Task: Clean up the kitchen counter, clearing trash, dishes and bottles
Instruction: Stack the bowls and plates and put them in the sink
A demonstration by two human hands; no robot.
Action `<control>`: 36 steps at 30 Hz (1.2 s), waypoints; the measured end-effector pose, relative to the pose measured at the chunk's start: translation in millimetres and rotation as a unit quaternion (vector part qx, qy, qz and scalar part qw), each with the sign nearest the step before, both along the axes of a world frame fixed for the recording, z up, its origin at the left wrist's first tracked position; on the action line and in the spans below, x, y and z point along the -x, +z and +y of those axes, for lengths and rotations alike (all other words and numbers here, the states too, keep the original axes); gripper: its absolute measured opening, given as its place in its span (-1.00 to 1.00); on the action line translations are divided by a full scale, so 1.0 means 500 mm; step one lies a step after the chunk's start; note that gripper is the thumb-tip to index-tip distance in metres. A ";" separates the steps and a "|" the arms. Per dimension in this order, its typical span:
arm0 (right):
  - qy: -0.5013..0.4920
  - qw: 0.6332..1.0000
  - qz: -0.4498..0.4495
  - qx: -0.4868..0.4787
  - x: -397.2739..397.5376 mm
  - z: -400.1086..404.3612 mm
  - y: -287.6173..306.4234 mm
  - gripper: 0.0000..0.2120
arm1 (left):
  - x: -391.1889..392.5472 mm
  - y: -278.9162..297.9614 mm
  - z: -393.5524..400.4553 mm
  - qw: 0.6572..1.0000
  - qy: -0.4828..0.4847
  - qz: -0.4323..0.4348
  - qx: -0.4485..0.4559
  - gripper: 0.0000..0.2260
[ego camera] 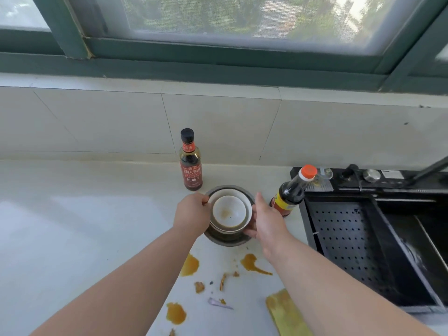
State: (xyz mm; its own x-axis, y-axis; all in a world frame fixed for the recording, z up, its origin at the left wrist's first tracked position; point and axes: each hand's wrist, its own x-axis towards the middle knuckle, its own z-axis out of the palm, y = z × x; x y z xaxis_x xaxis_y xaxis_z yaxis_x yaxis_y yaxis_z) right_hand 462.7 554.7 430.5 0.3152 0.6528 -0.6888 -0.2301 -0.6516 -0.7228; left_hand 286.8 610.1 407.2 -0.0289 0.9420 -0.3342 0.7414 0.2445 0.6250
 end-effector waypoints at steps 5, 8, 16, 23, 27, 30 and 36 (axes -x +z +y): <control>0.029 0.999 -0.005 0.015 0.001 -0.002 -0.010 -0.34 | -0.005 -0.006 0.005 0.998 -0.024 0.050 0.009 -0.83; 0.042 0.999 -0.005 0.015 0.002 -0.006 -0.007 -0.28 | -0.008 -0.010 0.003 0.996 -0.031 0.078 -0.003 -0.87; 0.126 0.985 -0.121 0.012 0.003 -0.006 0.021 -0.36 | -0.016 -0.012 0.000 0.991 -0.047 0.124 0.003 -0.86; 0.068 0.974 -0.210 -0.045 -0.034 -0.026 0.018 -0.45 | 0.006 -0.007 -0.008 0.996 0.030 0.066 -0.048 -0.70; -0.033 0.999 0.007 0.016 -0.044 -0.036 0.001 -0.49 | 0.018 -0.020 0.006 0.988 0.112 -0.075 0.074 -0.67; -0.060 0.994 0.090 0.009 -0.037 -0.043 0.008 -0.41 | 0.015 -0.021 -0.001 0.967 0.163 -0.165 0.104 -0.79; -0.032 0.998 0.052 0.006 -0.071 -0.082 0.020 -0.58 | 0.004 -0.002 -0.062 0.953 0.198 -0.200 0.107 -0.83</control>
